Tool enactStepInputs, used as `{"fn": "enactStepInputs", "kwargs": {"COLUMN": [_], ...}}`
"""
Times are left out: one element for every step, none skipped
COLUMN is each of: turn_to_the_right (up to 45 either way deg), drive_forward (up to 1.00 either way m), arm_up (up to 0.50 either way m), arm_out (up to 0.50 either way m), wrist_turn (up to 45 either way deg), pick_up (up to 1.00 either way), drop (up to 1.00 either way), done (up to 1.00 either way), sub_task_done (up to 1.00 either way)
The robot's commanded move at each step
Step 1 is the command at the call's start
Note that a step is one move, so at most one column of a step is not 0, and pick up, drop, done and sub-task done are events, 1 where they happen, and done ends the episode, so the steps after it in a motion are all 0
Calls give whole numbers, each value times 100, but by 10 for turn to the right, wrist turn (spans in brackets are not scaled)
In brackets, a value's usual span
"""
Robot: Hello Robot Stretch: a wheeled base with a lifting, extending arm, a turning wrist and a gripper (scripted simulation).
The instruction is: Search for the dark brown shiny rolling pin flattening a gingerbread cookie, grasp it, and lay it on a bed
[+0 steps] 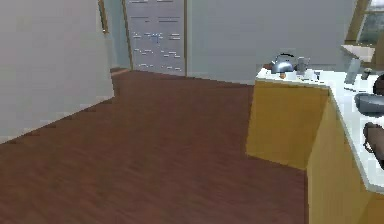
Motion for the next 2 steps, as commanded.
{"fn": "enactStepInputs", "kwargs": {"turn_to_the_right": [-390,450], "drive_forward": [0,0], "arm_up": [0,0], "arm_out": [0,0], "wrist_turn": [0,0], "pick_up": [0,0], "drop": [0,0], "done": [0,0], "sub_task_done": [0,0]}}
